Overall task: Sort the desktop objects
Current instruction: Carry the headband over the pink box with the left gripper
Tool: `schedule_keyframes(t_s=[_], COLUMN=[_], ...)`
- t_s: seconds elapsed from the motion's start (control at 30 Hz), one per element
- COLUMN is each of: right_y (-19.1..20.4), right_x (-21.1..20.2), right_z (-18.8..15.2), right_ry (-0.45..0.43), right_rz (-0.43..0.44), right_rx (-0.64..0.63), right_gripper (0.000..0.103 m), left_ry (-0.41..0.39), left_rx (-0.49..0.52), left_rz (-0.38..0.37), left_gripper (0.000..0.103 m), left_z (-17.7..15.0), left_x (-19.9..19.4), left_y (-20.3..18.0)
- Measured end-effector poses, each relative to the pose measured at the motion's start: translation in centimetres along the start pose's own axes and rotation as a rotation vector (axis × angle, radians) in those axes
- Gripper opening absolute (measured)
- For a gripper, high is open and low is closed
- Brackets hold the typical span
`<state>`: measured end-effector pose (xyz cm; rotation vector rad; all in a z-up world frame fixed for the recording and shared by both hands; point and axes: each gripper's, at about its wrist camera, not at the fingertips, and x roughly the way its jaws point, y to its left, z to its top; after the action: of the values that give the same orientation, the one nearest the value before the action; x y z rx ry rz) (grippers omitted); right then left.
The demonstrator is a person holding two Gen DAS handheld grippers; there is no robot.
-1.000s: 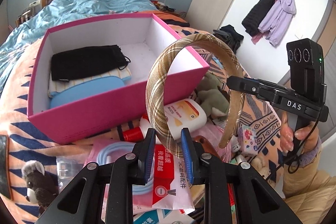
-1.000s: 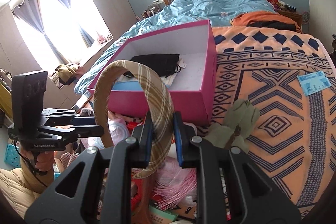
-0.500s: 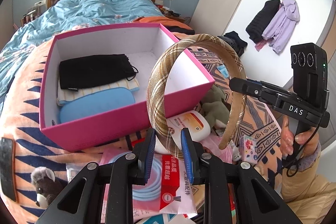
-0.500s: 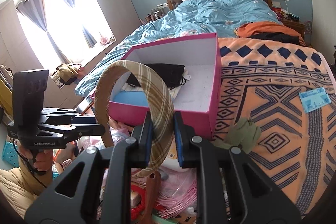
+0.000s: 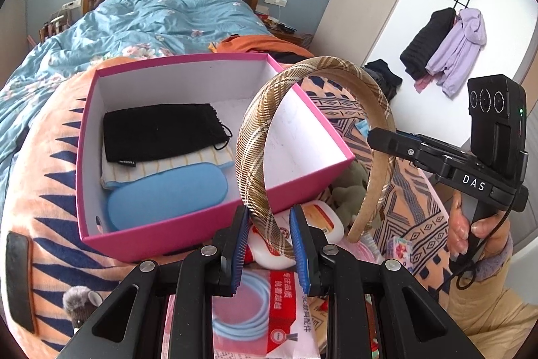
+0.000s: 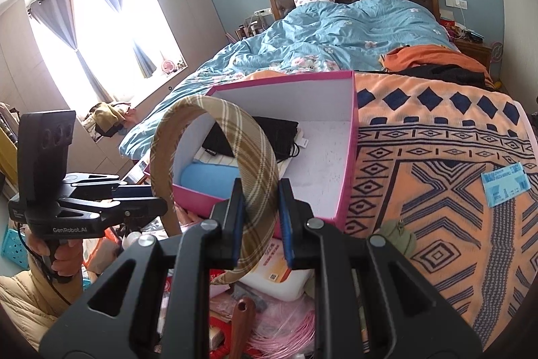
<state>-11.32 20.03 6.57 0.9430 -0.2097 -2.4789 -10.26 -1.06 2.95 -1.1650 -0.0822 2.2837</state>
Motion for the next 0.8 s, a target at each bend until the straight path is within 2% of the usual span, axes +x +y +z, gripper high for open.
schedule_keyframes(t_s=[0.8], right_y=[-1.3], right_x=[2.0], right_z=[2.7], right_ry=[0.005], right_rz=[0.01], right_rx=[0.021], right_gripper=[0.021], left_ry=[-0.019], left_rx=[-0.008], left_rz=[0.07], left_gripper=[0.024], left_z=[2.7], left_x=[1.1], left_y=[0.8])
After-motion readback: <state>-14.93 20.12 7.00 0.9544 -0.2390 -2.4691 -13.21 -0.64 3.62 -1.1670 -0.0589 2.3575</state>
